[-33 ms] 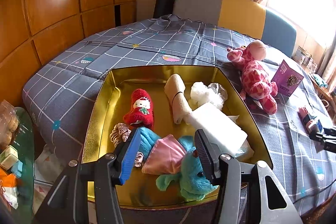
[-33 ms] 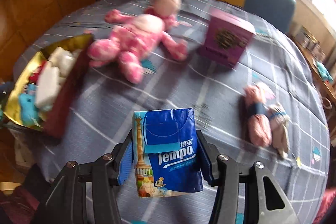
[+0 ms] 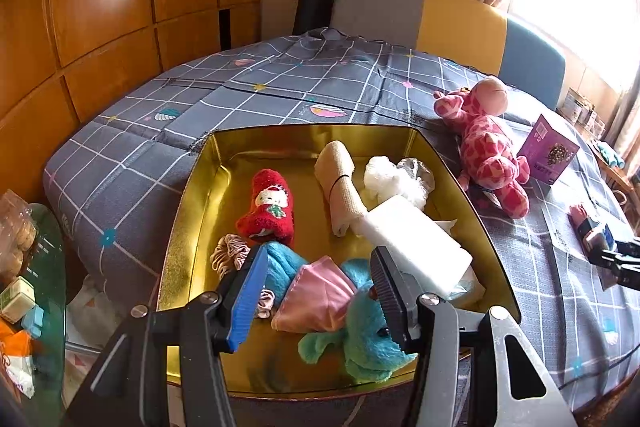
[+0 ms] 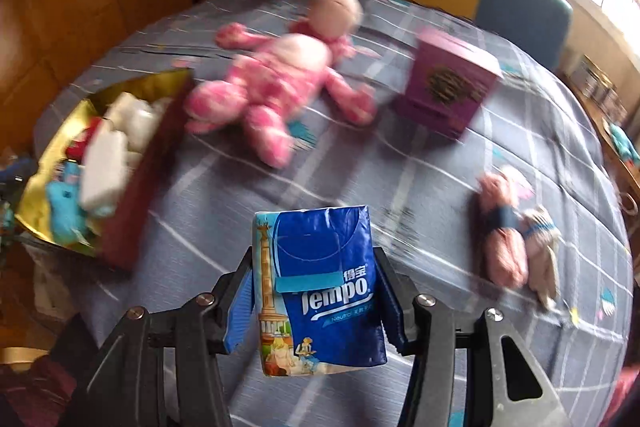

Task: Organize soft objects
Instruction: 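Carry the blue Tempo tissue pack into the gold tin and open the right tool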

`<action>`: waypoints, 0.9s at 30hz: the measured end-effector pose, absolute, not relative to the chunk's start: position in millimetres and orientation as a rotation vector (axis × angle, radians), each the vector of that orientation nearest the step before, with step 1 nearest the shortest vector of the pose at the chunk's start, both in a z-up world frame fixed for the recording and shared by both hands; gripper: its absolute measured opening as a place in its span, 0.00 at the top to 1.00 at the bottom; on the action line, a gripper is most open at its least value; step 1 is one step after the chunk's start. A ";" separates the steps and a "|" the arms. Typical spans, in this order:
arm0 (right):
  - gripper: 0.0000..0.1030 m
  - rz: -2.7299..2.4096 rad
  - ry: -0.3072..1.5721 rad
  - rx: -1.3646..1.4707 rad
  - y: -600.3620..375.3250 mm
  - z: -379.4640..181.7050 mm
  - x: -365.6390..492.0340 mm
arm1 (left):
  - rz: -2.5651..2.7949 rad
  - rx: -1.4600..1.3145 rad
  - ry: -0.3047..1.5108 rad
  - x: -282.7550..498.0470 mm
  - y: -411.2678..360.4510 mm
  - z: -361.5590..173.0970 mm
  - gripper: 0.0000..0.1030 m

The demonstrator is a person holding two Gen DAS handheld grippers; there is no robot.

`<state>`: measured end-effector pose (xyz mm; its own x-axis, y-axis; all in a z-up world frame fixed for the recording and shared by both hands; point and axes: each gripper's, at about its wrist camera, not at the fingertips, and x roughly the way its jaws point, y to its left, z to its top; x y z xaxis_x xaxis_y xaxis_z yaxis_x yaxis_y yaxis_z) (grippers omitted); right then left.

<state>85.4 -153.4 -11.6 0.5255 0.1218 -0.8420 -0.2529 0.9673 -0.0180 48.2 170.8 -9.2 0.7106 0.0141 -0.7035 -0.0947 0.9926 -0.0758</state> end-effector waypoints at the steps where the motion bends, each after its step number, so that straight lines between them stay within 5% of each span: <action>1: 0.48 0.260 0.984 -0.138 -139.5 -7.4 85.4 | 0.065 -0.110 0.777 47.9 171.9 -9.1 0.47; 12: 0.48 0.635 0.926 -0.065 5.2 15.4 120.4 | 0.160 -0.164 0.747 47.7 206.4 -5.1 0.47; 27: 0.45 0.664 1.055 -0.086 94.6 -58.7 152.8 | 0.206 -0.213 0.756 50.3 229.7 -11.3 0.47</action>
